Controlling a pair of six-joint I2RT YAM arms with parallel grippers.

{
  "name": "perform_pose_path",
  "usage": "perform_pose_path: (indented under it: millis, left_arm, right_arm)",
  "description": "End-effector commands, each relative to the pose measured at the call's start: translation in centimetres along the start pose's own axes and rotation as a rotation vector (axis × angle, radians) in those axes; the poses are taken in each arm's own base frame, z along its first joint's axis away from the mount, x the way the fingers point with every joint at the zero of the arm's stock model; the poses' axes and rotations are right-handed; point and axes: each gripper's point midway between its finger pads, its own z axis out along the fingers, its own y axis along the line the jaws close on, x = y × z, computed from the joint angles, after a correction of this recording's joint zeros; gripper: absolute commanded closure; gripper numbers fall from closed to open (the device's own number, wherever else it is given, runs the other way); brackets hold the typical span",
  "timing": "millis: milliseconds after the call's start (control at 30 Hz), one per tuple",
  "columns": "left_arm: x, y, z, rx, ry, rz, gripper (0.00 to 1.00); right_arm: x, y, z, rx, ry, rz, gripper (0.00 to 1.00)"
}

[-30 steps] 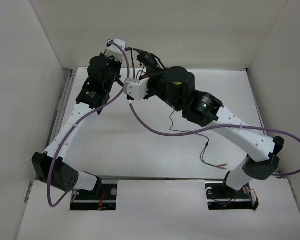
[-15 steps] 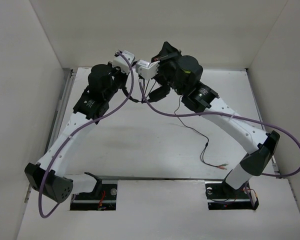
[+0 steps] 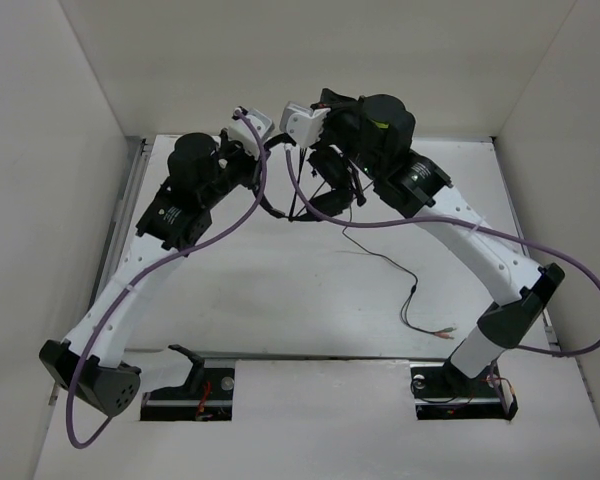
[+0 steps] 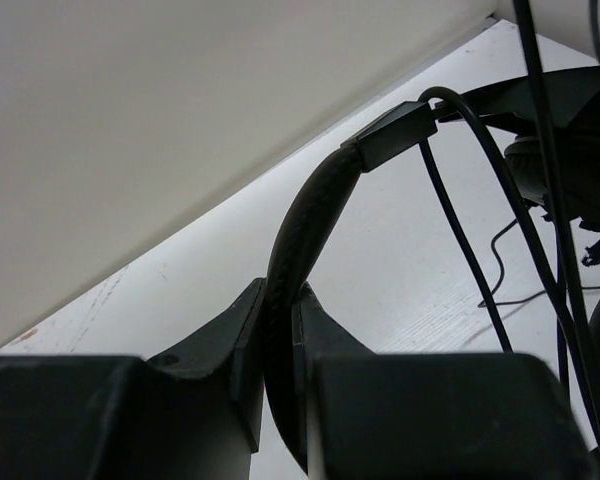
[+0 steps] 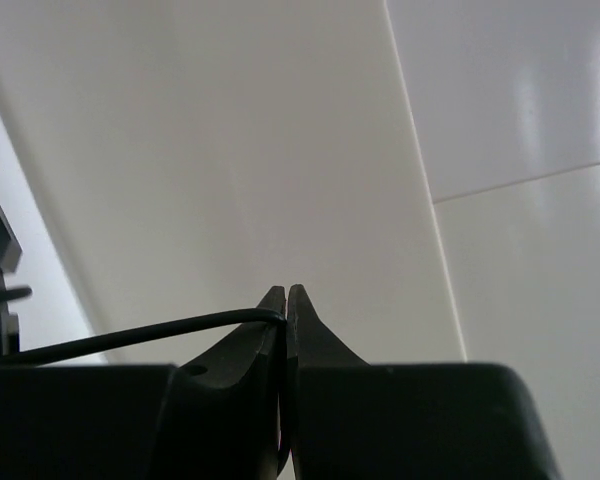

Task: Wrap the headphones

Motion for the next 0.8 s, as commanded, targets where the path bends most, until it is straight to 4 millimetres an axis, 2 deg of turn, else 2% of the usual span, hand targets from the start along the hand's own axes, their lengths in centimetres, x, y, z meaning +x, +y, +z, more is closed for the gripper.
perform_pose_path:
  millis: [0,267,467,633,767]
  left_arm:
    - [-2.5,-2.0,-1.5,0.108,-0.054,-0.015,1.00]
    - [-4.1,-3.0,-2.5,0.168,-0.085,-0.043,1.00]
    - [-6.8,-4.2,-4.0,0.254,-0.137,-0.093,1.00]
    - [-9.2,-4.5,-5.1,0.298,-0.179,-0.146,1.00]
    - [-11.7,-4.1,-5.7,0.313,-0.223,-0.225,1.00]
  right_arm:
    - [0.3,-3.8,-0.5,0.091,-0.023,0.132,0.97]
    - [2.0,-1.8,0.9,0.027,-0.026,0.252,0.97]
    - [3.1,0.4,1.8,-0.079,-0.072,0.490,0.94]
    - [1.9,1.5,1.2,-0.253,-0.206,0.815,0.91]
    - [-0.3,4.1,-0.2,-0.467,-0.318,1.087,0.90]
